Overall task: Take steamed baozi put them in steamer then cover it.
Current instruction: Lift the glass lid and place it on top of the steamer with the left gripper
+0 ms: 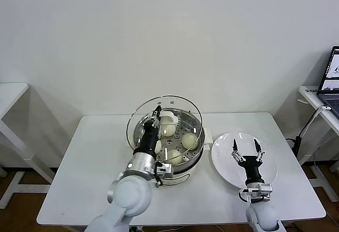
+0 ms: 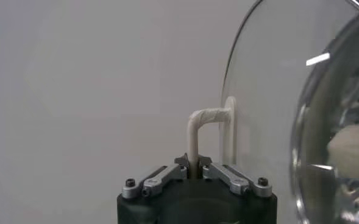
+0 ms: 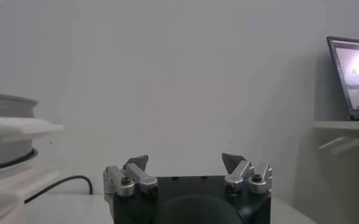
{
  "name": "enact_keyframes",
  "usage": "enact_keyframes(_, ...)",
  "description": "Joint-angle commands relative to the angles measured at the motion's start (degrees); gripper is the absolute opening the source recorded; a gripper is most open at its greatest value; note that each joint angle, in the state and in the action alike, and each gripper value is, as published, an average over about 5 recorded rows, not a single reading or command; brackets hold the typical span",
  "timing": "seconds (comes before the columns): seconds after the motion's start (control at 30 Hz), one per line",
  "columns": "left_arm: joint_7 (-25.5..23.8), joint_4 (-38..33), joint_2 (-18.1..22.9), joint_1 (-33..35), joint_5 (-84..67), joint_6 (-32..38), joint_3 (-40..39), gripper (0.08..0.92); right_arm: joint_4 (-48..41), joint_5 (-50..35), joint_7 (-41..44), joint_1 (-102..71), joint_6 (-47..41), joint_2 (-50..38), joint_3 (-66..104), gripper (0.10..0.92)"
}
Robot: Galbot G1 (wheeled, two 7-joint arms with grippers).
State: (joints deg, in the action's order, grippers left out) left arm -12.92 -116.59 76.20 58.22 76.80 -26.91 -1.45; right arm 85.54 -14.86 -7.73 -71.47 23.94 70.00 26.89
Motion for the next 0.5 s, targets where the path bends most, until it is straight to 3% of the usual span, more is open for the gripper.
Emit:
enact_keyframes(0.03,-3.29,6.14,2.43,-3.34,4.3,-4.06,-4.38,0.189,-0.6,0.46,0.0,0.13,-0.01,0.28,0.05,0.823)
enact_keyframes(0.5,-3.37,9.24,4.37,-3.35,5.75,-6.36,-4.38,0.189,-1.38,1.14,0.07,0.45,0.16,0.92,-0.05,0.823)
